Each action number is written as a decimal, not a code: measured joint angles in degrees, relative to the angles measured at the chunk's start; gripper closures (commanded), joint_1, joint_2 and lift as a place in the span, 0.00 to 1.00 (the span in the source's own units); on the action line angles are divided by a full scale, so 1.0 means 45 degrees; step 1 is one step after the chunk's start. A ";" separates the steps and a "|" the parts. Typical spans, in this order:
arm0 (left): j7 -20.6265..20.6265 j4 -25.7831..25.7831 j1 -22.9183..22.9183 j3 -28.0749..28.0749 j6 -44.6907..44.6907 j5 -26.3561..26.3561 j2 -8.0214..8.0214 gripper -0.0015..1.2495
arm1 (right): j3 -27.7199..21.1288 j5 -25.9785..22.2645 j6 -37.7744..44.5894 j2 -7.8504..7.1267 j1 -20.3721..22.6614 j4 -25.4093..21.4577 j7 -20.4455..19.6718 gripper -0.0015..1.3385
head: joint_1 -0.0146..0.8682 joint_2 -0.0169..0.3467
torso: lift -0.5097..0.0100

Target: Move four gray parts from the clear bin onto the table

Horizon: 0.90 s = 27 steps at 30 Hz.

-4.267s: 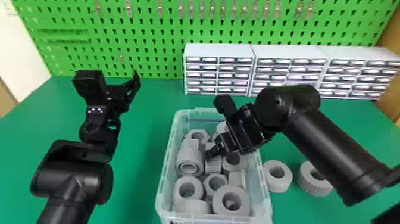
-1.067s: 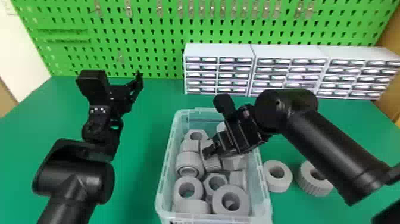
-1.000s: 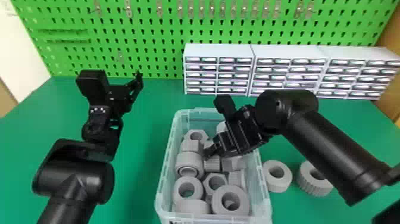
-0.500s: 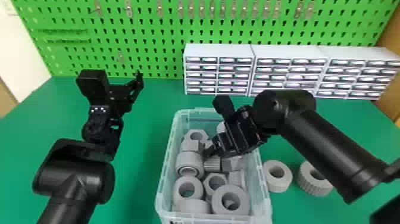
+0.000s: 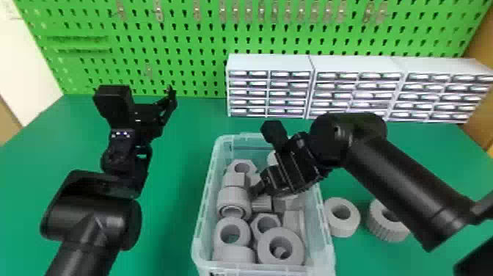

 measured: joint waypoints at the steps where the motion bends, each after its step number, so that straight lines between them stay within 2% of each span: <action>1: 0.0000 0.0000 0.0014 0.0012 -0.0003 0.0002 0.0000 0.24 | 0.0000 0.0012 0.0018 -0.0005 0.0002 0.0000 -0.0001 0.66 | 0.80 0.24 | 0.88; 12: 0.0000 0.0000 0.0071 0.0066 -0.0012 0.0020 0.0003 0.24 | -0.0020 0.0048 0.0139 -0.0021 -0.0016 -0.0109 0.0006 0.68 | 0.80 0.24 | 0.88; 27: 0.0000 0.0000 0.0106 0.0074 -0.0012 0.0020 0.0002 0.24 | -0.0576 0.0079 0.0341 -0.0086 0.0017 -0.1614 -0.0001 0.69 | 0.80 0.24 | 0.88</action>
